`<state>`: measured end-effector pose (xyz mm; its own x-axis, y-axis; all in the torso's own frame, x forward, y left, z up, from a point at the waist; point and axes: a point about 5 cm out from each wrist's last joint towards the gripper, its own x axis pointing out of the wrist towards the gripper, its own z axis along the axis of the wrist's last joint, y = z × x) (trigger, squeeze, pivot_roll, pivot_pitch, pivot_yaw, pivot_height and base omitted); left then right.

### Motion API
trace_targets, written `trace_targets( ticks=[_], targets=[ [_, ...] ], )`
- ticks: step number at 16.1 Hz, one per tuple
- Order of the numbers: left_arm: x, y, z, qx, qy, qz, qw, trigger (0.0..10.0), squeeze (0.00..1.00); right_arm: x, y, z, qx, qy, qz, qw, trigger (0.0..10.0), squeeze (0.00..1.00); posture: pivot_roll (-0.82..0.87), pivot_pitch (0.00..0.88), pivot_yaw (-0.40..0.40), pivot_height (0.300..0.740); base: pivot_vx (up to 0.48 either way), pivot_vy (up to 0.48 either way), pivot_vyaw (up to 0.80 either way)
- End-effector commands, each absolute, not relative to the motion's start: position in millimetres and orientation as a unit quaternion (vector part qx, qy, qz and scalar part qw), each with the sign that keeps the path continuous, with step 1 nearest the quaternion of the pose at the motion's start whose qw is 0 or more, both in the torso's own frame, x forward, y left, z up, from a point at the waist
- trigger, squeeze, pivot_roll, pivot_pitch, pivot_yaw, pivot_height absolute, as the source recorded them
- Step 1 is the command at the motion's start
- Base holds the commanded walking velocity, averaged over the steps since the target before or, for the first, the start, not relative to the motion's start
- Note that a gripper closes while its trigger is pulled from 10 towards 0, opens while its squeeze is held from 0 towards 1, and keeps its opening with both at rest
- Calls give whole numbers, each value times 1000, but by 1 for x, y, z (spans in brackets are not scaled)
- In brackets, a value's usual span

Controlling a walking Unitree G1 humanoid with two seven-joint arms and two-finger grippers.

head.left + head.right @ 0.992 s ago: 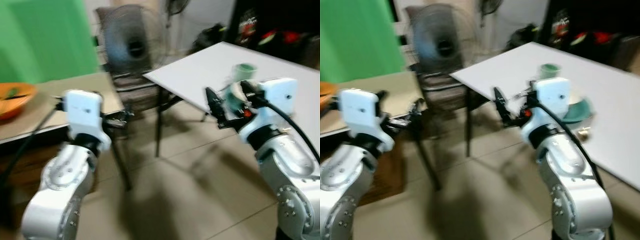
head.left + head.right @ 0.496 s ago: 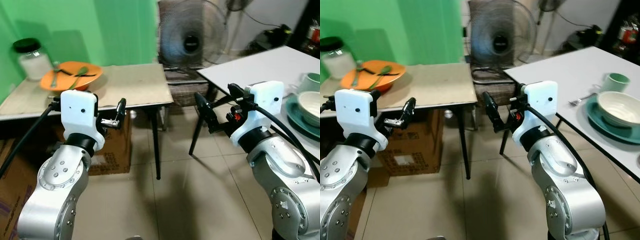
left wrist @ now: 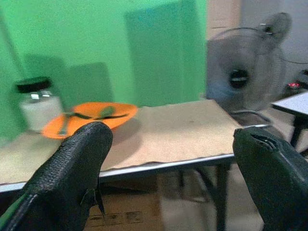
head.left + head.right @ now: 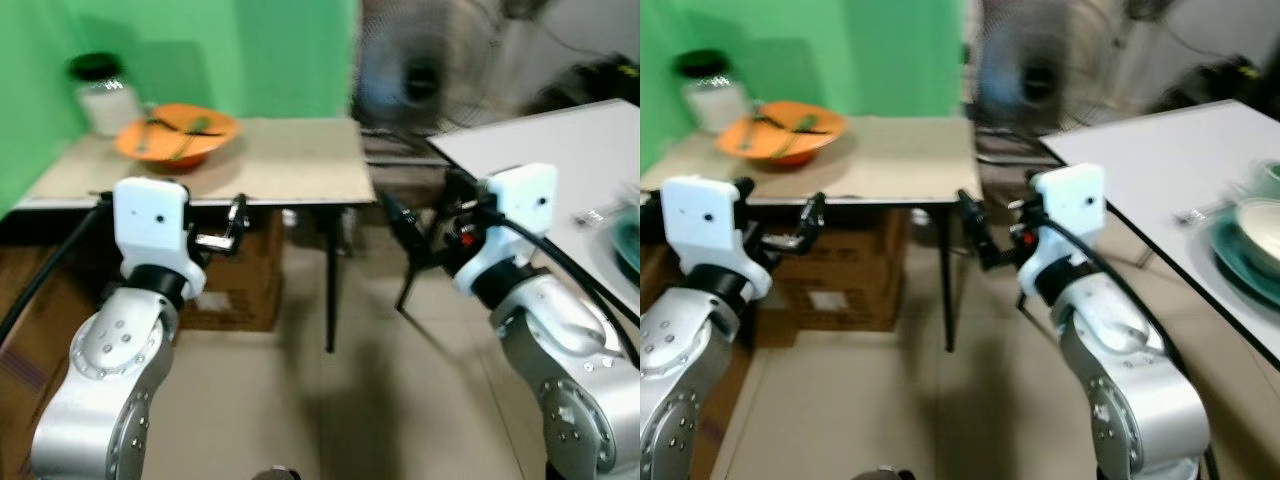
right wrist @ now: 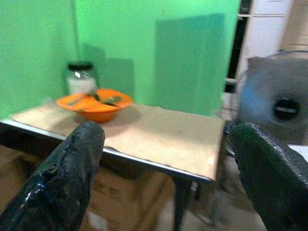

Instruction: Setting the table

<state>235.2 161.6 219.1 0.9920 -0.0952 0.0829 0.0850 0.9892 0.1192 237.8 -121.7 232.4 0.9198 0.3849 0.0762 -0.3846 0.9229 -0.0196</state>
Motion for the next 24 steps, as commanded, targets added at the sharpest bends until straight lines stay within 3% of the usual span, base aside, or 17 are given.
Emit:
trace_targets(
  ticks=[1, 4, 8, 14, 21, 24],
  targets=[
    [234, 159, 221, 58, -47, -51, 996, 10000, 0, 236, -125, 235, 4, -48, 190, 981, 10000, 0, -67, 0, 20, 740, 247, 0, 0],
    [234, 159, 222, 55, -49, -51, 996, 10000, 0, 236, -124, 235, -9, -47, 198, 979, 10000, 0, -66, 0, 20, 740, 272, 0, 0],
    [233, 159, 221, 54, -48, -52, 996, 10000, 0, 235, -121, 235, -14, -47, 207, 977, 10000, 0, -63, 0, 18, 740, 300, 0, 800],
    [233, 159, 222, 53, -48, -51, 996, 10000, 0, 234, -119, 234, -5, -46, 218, 975, 10000, 0, -58, 0, 15, 740, 306, 0, 0],
    [231, 165, 215, 74, -28, -56, 995, 10000, 0, 237, -125, 227, 10, -37, 200, 979, 10000, 0, -30, 0, 67, 740, 307, 0, 0],
    [233, 169, 221, 84, -35, -54, 994, 10000, 0, 237, -120, 221, -2, -34, 220, 975, 10000, 0, 3, 0, 82, 740, 306, 0, 800]
  ],
)
